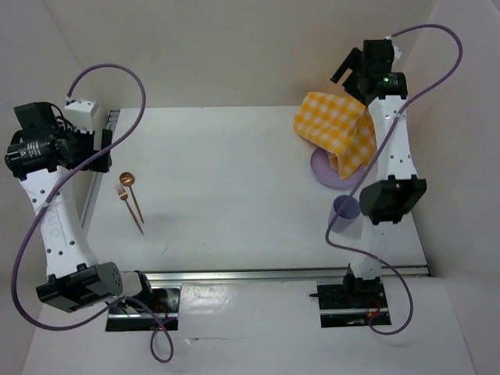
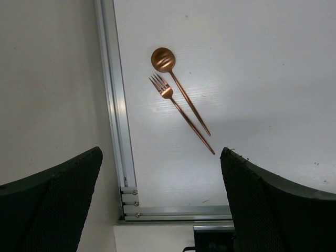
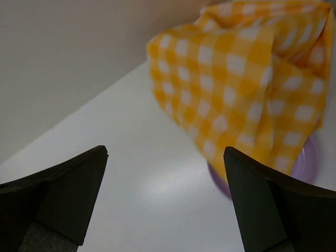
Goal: Set the dinner table for one person
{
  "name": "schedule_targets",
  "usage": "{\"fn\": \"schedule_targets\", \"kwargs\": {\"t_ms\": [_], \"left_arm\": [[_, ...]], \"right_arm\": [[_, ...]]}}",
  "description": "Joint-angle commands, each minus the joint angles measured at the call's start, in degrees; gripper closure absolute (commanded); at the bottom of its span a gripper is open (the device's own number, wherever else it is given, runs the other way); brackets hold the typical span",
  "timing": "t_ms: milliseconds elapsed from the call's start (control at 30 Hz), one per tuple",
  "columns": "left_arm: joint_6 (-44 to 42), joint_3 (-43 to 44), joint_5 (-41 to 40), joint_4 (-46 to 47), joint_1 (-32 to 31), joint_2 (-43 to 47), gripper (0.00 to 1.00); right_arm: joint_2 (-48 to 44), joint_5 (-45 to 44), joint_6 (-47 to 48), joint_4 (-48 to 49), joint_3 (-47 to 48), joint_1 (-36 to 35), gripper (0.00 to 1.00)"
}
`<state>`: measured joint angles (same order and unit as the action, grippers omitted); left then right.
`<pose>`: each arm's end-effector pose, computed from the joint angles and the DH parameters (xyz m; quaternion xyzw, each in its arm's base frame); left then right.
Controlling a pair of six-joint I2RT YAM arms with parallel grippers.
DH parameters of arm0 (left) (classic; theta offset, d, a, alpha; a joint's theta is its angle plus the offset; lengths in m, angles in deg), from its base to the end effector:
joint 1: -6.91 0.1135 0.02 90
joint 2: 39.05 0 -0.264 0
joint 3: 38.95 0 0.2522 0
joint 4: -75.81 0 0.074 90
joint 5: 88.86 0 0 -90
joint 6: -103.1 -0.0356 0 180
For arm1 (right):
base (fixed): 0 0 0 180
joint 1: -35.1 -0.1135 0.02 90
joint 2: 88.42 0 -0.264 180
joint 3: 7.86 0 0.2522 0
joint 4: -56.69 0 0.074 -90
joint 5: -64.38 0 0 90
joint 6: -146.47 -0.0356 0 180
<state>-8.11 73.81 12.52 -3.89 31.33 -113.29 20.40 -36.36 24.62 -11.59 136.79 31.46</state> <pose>0.2101 0.0877 0.4529 0.0156 0.9069 0.0762 0.4141 0.4012 0.0189 0.4525 0.2564 0.8354 0.0679 0.4815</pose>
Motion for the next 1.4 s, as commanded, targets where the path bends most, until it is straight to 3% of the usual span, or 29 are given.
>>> {"fn": "schedule_targets", "kwargs": {"t_ms": [0,67,200,300,433,567,633,733,767,800,933,1000,1133,1233,1367], "left_arm": [[-1.2,0.0,0.0,3.4,-1.1,-1.5,0.01],[-0.4,-0.7,0.0,4.1,-1.1,-3.2,0.01],[0.2,3.0,-1.3,4.1,-1.7,-8.4,0.01],[1.5,6.5,-2.5,4.1,-2.2,-13.1,0.01],[3.1,8.6,-5.3,4.1,-9.0,-19.4,0.01],[6.4,10.3,-3.4,4.6,-15.1,-24.7,0.01],[7.1,11.8,0.7,4.6,-15.9,-26.0,0.01],[8.2,13.2,-0.3,4.6,-17.2,-28.3,0.01],[8.2,14.3,-0.8,4.6,-17.2,-29.0,0.01],[8.8,15.0,-0.8,3.7,-17.7,-29.6,0.01],[9.4,16.3,-0.2,1.6,-17.7,-31.6,0.02],[9.4,13.9,0.3,1.6,-18.8,-30.4,0.03],[8.3,6.1,0.9,4.8,-19.3,-25.2,0.03],[7.8,2.7,2.0,6.2,-19.3,-20.1,0.03],[7.1,-3.0,5.8,7.9,-19.3,-14.3,0.03]], "right_arm": [[10.4,2.0,2.1,0.7,14.1,6.7,0.0],[15.2,0.7,2.1,2.9,13.7,9.5,0.0],[15.2,0.1,4.9,15.3,1.7,12.7,0.0],[18.0,3.7,7.9,22.3,0.4,13.8,0.0],[26.7,8.9,11.0,24.9,5.1,13.8,0.0],[28.0,12.1,11.0,29.5,2.4,13.8,0.01],[26.6,16.1,11.0,32.5,-1.6,13.8,0.07],[25.8,18.8,11.0,35.5,-3.2,13.8,0.29],[25.8,18.8,11.0,35.5,-2.6,13.8,0.41],[25.3,18.8,11.0,35.5,-2.0,13.8,0.62],[22.1,24.3,12.2,34.3,0.7,13.8,0.97],[18.0,28.3,12.2,34.3,0.0,12.8,1.0],[8.6,33.4,18.6,35.6,-3.9,4.0,1.0],[0.5,31.7,22.1,35.6,-6.3,-4.4,1.0],[-9.3,26.7,19.4,39.1,-16.9,-13.1,1.0]]}}
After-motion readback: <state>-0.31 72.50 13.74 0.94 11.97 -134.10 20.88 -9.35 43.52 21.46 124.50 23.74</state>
